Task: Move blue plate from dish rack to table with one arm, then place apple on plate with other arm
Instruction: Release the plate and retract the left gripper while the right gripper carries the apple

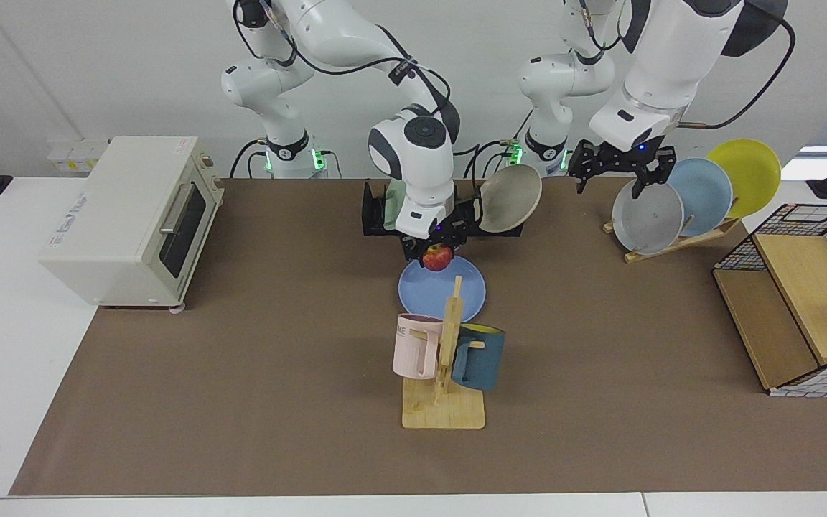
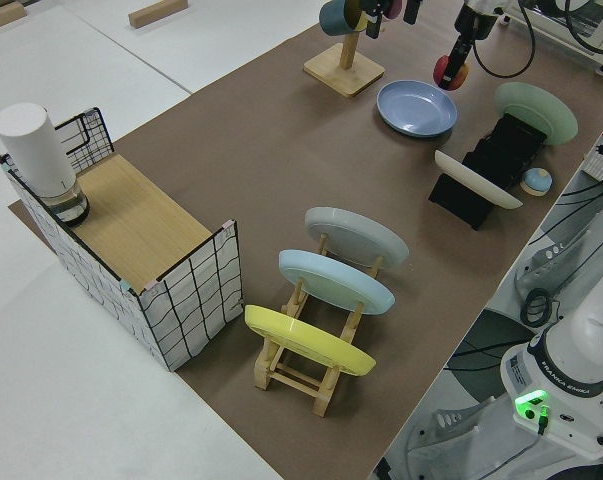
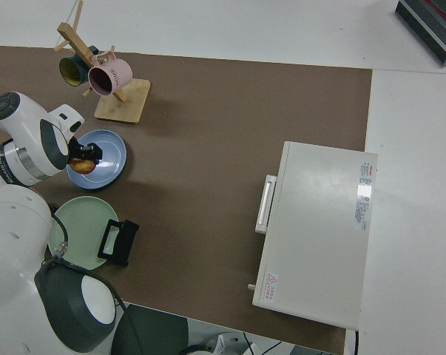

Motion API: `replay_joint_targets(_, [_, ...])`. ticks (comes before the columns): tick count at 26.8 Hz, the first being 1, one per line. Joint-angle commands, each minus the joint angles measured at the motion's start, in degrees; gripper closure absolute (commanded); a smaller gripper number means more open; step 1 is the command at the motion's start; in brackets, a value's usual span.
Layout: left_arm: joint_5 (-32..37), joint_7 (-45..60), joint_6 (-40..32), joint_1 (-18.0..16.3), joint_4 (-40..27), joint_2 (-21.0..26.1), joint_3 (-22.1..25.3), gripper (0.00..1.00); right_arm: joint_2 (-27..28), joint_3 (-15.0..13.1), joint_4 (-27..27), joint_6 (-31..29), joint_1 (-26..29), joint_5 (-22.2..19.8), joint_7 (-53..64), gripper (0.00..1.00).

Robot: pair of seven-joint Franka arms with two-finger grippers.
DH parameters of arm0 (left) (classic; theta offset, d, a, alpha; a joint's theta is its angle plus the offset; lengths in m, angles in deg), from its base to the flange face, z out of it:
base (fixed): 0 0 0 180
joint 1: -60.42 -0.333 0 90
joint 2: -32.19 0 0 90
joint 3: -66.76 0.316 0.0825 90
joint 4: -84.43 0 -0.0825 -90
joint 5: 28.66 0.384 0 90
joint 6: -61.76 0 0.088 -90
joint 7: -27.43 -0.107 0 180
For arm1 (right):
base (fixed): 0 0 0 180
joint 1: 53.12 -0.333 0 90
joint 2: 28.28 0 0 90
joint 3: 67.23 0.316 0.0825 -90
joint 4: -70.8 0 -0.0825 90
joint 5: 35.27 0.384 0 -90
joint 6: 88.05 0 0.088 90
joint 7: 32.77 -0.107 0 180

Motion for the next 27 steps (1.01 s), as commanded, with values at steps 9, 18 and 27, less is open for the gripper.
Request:
replay_joint_targets(9, [-0.1,-2.8,-2.5,3.7,-0.5,-2.9,5.7,0.00,4.4,-0.2,-0.4,-6.9,-0.7,0.5,-0.4,1.00])
replay_joint_targets(18, [-0.2,-2.4,-2.5,3.1,-0.2,-2.9,5.4,0.00,5.5,-0.3,-0.5,-9.0,-0.7,0.4,-0.3,1.00])
replay_joint_targets(27, [0.3,-2.0,-3.0,2.6,-0.1,-3.5,5.4,0.00,6.9,-0.2,-0.2,-10.5,-0.7,0.6,-0.7,0.92])
